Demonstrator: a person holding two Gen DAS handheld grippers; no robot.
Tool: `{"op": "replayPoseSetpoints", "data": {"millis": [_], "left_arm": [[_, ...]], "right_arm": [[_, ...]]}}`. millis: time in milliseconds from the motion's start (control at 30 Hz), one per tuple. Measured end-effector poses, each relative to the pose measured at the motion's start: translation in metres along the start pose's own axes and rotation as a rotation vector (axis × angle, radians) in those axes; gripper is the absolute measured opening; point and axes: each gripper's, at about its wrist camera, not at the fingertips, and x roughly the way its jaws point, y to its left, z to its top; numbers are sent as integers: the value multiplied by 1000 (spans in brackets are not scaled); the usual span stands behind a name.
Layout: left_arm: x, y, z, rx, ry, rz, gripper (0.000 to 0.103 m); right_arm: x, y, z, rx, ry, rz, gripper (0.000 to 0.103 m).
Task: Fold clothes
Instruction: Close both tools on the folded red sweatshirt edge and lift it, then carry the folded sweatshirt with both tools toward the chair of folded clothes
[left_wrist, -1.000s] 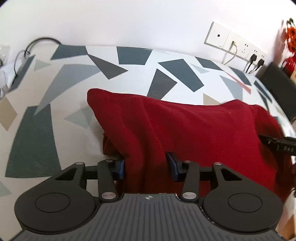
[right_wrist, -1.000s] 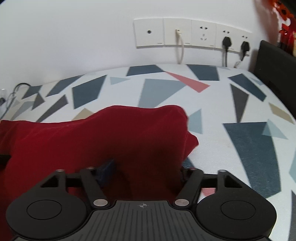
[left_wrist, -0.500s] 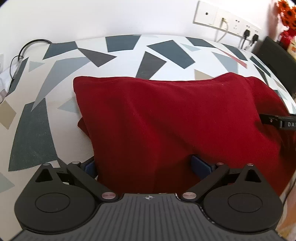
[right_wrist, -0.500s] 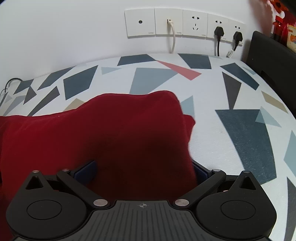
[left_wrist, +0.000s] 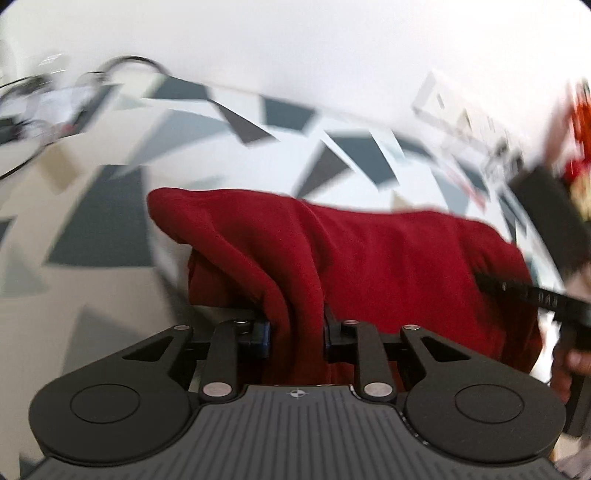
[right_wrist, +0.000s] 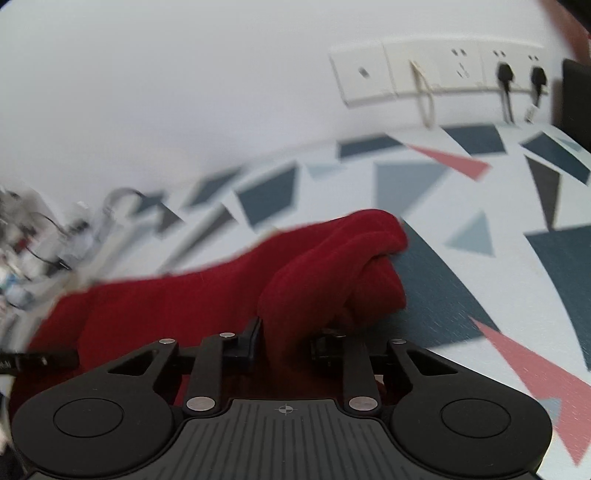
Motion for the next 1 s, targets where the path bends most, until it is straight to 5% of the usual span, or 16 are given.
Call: {"op": "replayPoseSetpoints", "data": {"millis": [400,533,667,1000], "left_arm": [[-163,-10,-79,-250,-319,282,24],[-222,-19,-129,-370,-342,370,24],[-273,-20,-181,-503,-399,478,24],[-379,27,-296,-747,-522,635,24]], "right_arm": [[-46,75,30,-249,-72,547,18],[-55,98,11,-243,-10,683,18],[-58,134,-8,-262,143,788,18],[-92,297,-92,-507,298,980,17]]}}
